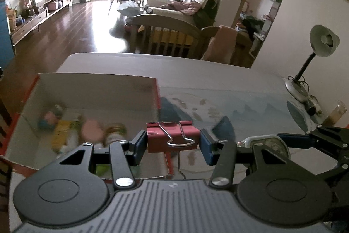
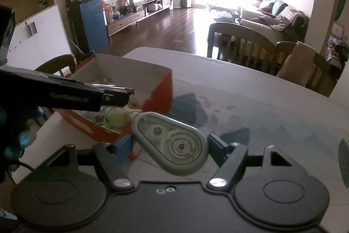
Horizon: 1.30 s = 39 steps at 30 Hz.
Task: Organize rigid objects
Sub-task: 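Carry the binder clip with the left gripper while the right carries the tape into the box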
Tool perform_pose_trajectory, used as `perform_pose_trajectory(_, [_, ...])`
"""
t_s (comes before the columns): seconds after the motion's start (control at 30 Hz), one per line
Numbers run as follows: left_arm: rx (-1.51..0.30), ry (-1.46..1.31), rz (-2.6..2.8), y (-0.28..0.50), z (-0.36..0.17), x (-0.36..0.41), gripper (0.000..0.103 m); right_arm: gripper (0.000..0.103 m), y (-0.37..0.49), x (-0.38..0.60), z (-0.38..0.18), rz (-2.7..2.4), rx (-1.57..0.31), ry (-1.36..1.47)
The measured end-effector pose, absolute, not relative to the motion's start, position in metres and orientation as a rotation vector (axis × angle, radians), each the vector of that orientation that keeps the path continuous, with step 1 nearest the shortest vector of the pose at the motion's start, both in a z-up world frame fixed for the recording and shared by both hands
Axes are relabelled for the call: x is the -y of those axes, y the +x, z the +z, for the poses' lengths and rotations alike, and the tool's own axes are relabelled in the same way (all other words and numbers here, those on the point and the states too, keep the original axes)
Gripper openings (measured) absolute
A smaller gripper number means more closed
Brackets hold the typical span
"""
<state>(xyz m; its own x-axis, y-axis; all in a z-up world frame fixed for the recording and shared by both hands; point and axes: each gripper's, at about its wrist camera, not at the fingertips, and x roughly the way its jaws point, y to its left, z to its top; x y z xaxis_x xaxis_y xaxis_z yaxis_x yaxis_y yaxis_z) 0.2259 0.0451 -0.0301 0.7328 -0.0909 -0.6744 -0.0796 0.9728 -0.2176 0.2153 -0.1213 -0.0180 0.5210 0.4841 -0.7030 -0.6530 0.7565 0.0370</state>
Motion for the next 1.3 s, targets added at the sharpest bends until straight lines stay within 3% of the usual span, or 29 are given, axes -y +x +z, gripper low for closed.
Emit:
perform_pose_trajectory(0.63, [-0.758, -0.251, 0.085, 0.191, -0.038, -0.164, 0.051, 0.074, 0.205, 0.017, -0.032, 0.695, -0.795, -0.266])
perform_pose_trajectory(1.3, [-0.869, -0.19, 0.119, 0.247, -0.099, -0.213, 0.051, 0.074, 0.264, -0.057, -0.094, 0.657, -0.881, -0.357])
